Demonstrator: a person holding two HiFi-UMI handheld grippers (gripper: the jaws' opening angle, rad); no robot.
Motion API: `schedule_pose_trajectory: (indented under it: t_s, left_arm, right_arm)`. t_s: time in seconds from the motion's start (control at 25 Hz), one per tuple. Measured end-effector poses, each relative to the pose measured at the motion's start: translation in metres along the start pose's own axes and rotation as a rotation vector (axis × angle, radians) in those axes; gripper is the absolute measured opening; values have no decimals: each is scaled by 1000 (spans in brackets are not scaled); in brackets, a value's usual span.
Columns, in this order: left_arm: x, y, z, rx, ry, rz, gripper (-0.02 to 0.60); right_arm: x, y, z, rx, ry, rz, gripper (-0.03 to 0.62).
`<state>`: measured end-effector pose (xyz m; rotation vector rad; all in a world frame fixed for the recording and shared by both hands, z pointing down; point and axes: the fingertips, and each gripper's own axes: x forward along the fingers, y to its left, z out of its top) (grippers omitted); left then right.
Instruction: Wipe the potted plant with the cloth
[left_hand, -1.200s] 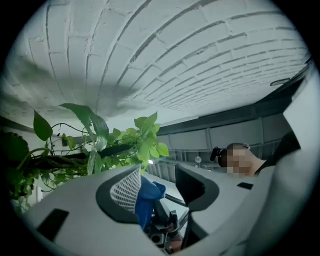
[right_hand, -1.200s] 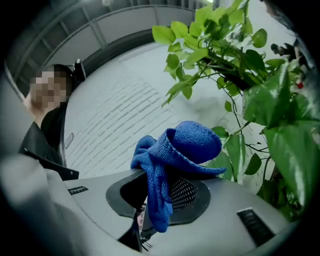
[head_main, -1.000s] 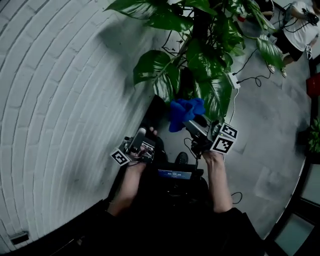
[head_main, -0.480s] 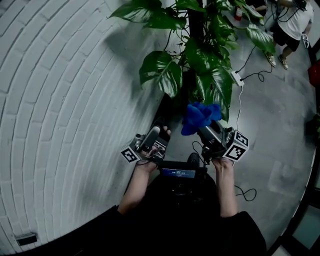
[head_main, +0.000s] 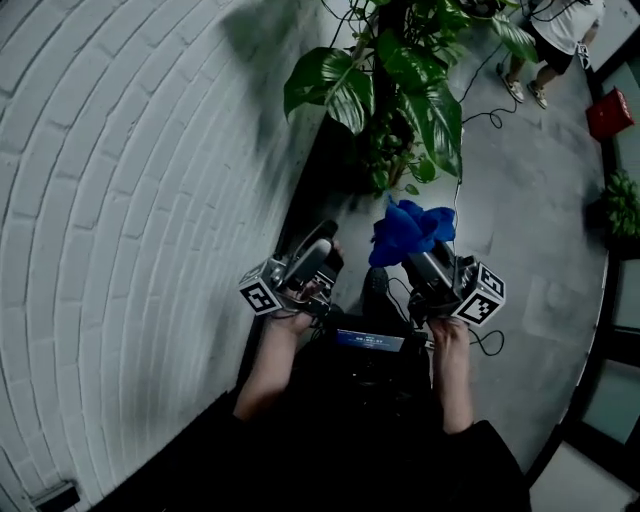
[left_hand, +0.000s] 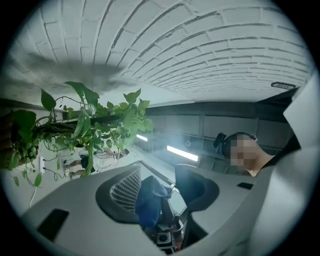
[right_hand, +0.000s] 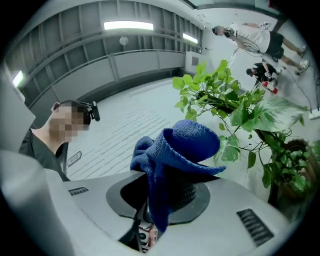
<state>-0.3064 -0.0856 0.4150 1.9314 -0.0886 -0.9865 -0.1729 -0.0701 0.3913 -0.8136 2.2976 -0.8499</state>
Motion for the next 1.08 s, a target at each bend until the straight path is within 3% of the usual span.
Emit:
schedule_pose_trajectory:
  t_s: [0.2, 0.36, 0.56, 0.68, 0.84, 1.08]
  left_arm:
    - [0, 1, -16, -65, 31, 10, 209]
    - [-4, -35, -16, -18, 93, -33, 209]
    - [-18, -61, -27, 2, 63, 6, 209]
    - [-18, -27, -38, -1, 56, 49, 209]
    - [29, 41, -41, 45, 76, 6, 209]
    - [60, 110, -81, 11, 81, 33, 209]
  right_arm:
    - [-20, 19, -1, -5, -7, -67, 106]
    - [-11, 55, -12, -54, -29, -13, 106]
    - [-11, 81, -25, -31, 20, 11, 106]
    - [-26, 51, -26, 1, 10, 19, 106]
    - [-31, -21, 14, -50, -2, 71, 106]
    - [-66, -91, 42, -35, 4, 53, 106]
